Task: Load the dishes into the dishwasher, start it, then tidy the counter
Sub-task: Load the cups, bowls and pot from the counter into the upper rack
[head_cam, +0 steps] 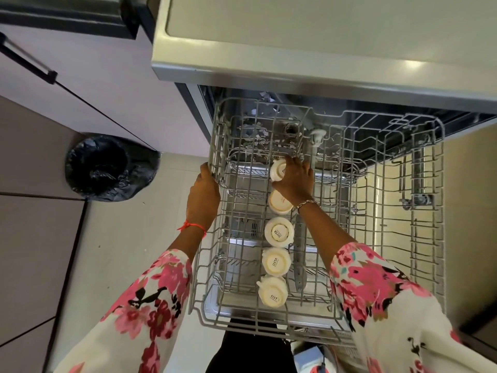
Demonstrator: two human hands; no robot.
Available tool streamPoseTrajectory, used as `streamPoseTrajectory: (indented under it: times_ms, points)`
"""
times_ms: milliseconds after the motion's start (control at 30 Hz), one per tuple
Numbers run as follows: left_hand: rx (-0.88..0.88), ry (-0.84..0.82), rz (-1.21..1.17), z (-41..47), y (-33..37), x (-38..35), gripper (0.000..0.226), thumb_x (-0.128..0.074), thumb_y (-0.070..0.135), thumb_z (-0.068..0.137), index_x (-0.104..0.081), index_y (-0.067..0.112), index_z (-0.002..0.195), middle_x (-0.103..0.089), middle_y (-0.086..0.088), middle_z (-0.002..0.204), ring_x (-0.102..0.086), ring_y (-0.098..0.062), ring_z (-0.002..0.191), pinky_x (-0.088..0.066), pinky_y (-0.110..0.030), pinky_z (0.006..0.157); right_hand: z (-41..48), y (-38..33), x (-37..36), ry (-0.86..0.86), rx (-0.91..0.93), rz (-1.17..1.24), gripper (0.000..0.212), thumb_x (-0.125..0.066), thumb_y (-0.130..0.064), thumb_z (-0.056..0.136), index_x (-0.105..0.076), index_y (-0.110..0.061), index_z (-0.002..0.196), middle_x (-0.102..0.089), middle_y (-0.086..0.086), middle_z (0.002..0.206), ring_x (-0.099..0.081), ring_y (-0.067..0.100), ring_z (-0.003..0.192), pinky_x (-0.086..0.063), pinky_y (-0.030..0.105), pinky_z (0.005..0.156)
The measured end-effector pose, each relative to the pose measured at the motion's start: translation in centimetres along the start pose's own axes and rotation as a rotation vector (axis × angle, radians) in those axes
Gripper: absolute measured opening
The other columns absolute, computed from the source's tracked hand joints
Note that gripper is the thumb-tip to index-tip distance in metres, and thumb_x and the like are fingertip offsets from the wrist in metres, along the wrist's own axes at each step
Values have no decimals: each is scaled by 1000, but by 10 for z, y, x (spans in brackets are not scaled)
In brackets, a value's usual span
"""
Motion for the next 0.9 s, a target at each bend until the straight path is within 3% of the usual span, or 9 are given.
streamPoseTrajectory:
  times_ms: [267,900]
  points:
    - [-37,27,10,0,-2,-2,33,-42,3,95,-38,-1,127,-62,-25,102,-61,-39,84,-48,-42,70,2,5,1,39,21,-29,80,-73,-35,74,-34,-15,140,-42,7,143,-27,31,137,-22,45,110]
    - [-39,35,18,0,-3,-3,32,-42,6,96,-38,-1,128,-62,-26,102,-61,-40,84,-48,-43,71,2,-4,4,-5,81,-152,73,-69,-35,77,-36,-10,138,-40,14,141,-29,33,133,-29,43,107]
Point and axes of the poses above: each hand's wrist, its own z-axis towards the middle knuckle, its own x-axis out of the back of the hand, y = z × x, the point moved 2 cm from there along z, towards the middle knuckle
